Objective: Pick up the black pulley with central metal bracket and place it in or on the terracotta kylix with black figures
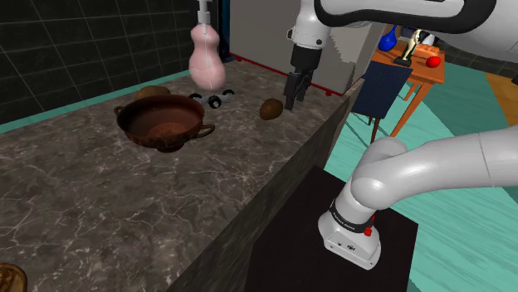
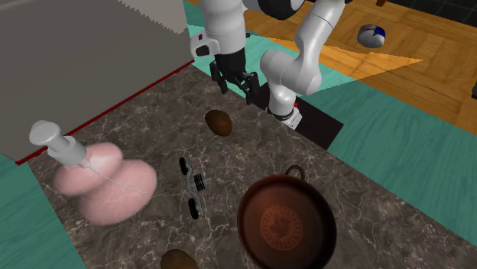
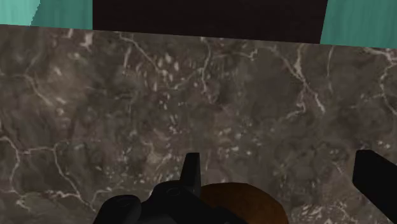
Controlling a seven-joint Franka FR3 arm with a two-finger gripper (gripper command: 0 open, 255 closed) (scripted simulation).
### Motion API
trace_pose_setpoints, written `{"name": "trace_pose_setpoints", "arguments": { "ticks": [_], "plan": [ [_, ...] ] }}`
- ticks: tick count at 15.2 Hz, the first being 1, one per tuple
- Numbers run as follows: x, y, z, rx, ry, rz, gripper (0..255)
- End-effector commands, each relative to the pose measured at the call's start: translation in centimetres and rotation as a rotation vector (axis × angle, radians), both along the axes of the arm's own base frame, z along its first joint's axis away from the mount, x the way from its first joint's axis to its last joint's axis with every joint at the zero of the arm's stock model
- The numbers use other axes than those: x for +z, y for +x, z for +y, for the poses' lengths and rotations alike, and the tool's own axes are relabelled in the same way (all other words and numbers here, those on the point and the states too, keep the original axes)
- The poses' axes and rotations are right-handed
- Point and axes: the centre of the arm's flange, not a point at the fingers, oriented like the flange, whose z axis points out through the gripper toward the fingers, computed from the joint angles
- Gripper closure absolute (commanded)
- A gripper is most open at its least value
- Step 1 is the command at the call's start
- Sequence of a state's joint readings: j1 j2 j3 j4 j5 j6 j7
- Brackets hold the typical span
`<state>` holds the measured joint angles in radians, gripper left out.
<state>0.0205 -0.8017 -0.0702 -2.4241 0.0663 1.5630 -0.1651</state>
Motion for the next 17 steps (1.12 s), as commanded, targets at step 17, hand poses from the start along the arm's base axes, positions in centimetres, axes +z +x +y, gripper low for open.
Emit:
{"name": "trace_pose_setpoints", "arguments": {
  "ticks": [17],
  "plan": [
    [-2.7, 14.2, 10.6, -0.405, -0.012, -0.22, 0]
  ]
}}
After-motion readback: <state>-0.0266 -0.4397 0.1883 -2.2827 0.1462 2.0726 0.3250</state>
